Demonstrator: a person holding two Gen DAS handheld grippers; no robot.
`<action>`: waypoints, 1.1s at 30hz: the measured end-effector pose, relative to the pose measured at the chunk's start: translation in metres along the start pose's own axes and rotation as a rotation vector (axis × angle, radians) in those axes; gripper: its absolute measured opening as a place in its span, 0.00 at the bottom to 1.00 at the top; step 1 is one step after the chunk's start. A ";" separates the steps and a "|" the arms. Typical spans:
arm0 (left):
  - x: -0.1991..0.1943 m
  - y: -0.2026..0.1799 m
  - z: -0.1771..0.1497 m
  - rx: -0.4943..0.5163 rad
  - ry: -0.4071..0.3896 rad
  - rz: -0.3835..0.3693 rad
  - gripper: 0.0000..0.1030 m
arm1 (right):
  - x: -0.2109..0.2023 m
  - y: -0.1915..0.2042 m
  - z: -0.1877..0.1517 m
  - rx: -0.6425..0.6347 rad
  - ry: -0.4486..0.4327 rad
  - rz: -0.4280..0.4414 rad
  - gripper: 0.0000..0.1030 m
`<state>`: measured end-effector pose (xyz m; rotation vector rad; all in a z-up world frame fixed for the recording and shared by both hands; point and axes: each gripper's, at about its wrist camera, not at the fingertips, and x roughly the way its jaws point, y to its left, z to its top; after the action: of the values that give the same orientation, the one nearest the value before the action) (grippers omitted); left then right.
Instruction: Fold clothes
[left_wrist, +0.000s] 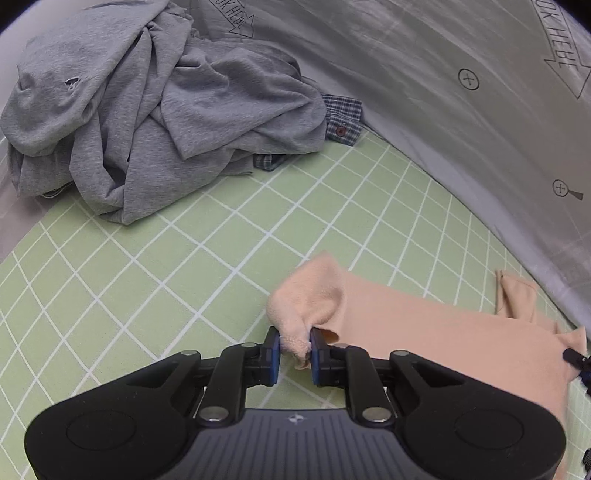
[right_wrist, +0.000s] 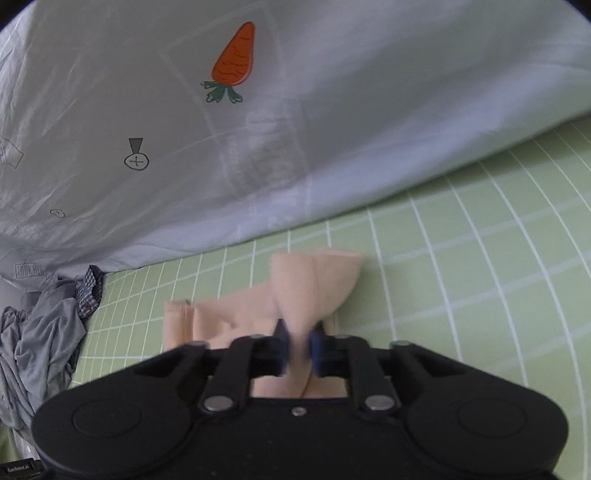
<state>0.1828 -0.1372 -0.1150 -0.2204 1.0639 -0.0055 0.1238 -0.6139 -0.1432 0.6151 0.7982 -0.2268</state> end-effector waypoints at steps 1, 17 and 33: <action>0.002 0.001 0.000 -0.007 0.007 -0.002 0.17 | 0.004 0.002 0.002 -0.024 -0.001 -0.014 0.11; -0.062 -0.022 -0.039 0.076 -0.010 0.052 0.89 | -0.116 0.051 -0.133 -0.300 -0.114 -0.488 0.96; -0.124 -0.046 -0.170 0.399 0.068 -0.093 0.93 | -0.150 0.067 -0.246 -0.294 -0.023 -0.346 0.34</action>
<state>-0.0205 -0.1981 -0.0780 0.0924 1.0963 -0.3088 -0.0988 -0.4188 -0.1375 0.1942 0.8932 -0.4226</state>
